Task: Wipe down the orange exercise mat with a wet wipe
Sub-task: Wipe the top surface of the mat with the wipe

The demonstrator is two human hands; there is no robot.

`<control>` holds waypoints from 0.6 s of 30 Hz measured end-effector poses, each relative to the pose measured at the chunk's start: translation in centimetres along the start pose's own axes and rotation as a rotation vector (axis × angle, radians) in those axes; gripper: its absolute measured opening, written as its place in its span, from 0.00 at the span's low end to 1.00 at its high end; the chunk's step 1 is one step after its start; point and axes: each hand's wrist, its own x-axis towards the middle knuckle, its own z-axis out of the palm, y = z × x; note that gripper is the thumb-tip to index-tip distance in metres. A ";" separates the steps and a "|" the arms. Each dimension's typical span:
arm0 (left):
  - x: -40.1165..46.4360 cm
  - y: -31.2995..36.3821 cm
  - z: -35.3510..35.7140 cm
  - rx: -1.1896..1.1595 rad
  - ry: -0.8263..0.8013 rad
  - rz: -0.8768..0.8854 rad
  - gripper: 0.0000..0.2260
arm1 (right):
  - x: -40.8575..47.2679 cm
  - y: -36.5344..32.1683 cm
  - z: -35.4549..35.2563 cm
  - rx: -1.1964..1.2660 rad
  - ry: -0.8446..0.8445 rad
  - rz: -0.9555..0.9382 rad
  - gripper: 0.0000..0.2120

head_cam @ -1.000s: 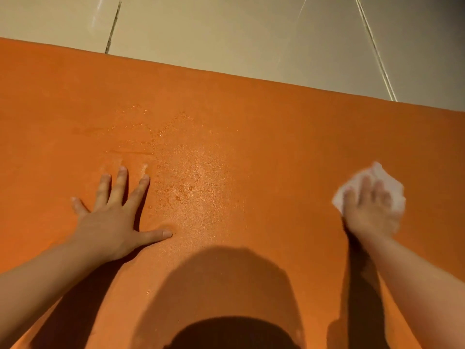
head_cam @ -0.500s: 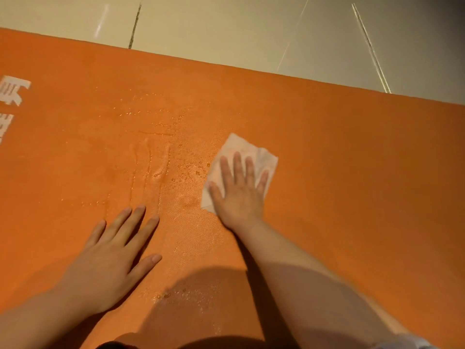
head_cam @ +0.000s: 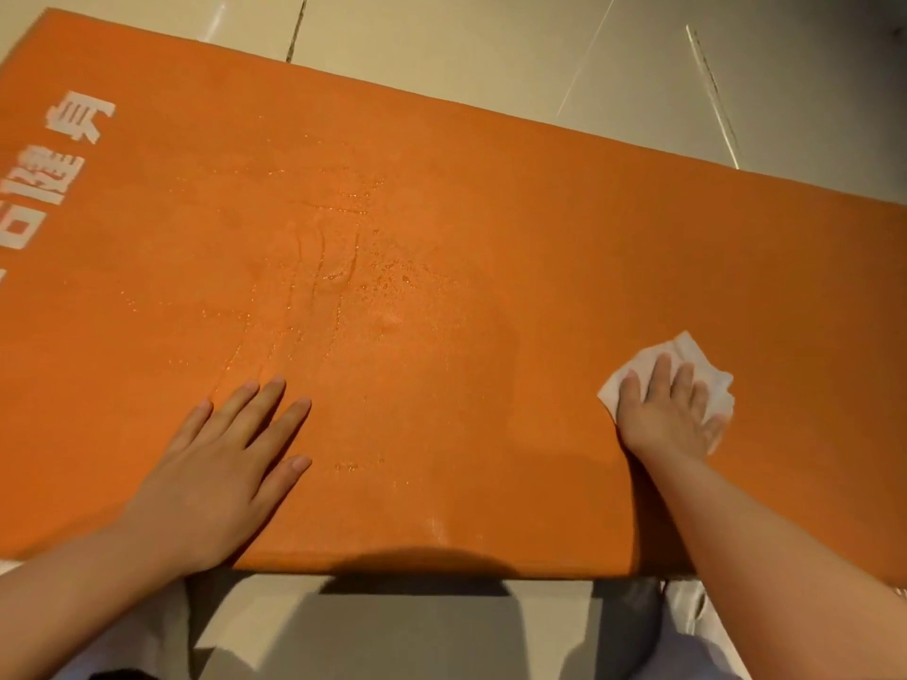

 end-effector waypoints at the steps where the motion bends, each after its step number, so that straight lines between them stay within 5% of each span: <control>1: -0.1 0.1 -0.1 -0.024 -0.006 -0.013 0.31 | -0.4 -0.7 0.3 0.002 -0.007 0.001 0.31; 4: -0.3 0.4 0.0 -0.088 -0.013 -0.037 0.33 | -2.8 -4.3 1.5 -0.043 -0.008 -0.105 0.32; 9: -0.9 0.1 0.5 -0.033 -0.022 -0.004 0.31 | -12.3 -8.4 3.9 -0.275 -0.180 -0.741 0.36; 13: -1.1 0.3 0.6 -0.061 -0.003 -0.023 0.33 | -14.2 -5.3 1.9 -0.386 -0.324 -1.070 0.30; 18: -1.4 0.3 0.0 -0.122 -0.004 -0.036 0.34 | -10.0 2.1 -0.5 -0.435 -0.264 -0.806 0.38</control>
